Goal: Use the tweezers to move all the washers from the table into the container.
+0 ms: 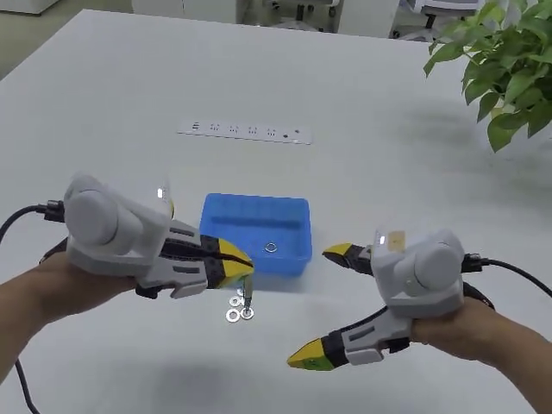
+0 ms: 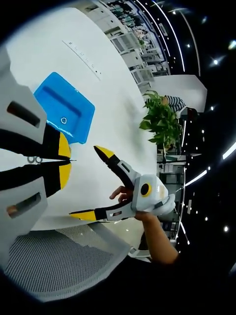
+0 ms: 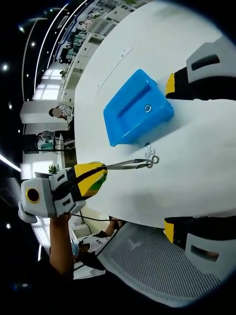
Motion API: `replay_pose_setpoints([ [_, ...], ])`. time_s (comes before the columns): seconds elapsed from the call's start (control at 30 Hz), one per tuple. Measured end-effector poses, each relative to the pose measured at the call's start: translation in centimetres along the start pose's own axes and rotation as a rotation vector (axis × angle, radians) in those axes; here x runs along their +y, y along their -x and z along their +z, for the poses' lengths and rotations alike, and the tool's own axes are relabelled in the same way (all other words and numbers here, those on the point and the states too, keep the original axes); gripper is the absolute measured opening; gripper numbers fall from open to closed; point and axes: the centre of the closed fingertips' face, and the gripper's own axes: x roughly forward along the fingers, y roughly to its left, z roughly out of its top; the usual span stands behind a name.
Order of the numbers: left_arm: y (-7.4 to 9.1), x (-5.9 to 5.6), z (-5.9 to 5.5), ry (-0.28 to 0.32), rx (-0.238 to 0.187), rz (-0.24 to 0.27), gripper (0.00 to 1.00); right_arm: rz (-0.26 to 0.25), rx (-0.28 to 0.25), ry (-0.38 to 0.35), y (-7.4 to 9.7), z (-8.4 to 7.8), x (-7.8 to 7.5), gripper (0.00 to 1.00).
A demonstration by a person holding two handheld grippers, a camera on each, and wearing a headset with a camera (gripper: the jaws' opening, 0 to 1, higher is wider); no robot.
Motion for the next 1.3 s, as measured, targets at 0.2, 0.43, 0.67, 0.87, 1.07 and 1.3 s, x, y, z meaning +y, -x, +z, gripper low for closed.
replay_pose_setpoints([
  [0.2, -0.3, -0.1, -0.3, 0.004, 0.0, -0.005, 0.05, 0.011, 0.007, -0.001, -0.1, -0.3, 0.3, 0.98],
  [0.43, -0.6, -0.3, -1.0, 0.001, 0.009, -0.012, 0.05, 0.02, 0.007, -0.001, -0.3, -0.5, 0.5, 0.97],
  [0.67, -0.8, -0.3, -1.6, 0.002, 0.012, -0.014, 0.05, 0.029, 0.016, -0.006, -0.4, -0.6, 0.7, 0.97],
  [0.87, -0.6, -0.4, -1.7, 0.0, 0.009, -0.018, 0.05, 0.048, 0.014, 0.007, -0.9, -0.3, 1.1, 0.95],
  [1.07, -0.7, -0.8, -1.5, -0.031, 0.027, -0.044, 0.05, 0.097, 0.012, 0.064, -1.6, 0.4, 1.6, 0.83],
  [1.3, -0.8, -0.9, -1.4, -0.065, 0.054, -0.081, 0.05, 0.14, 0.003, 0.119, -2.3, 1.3, 1.8, 0.64],
])
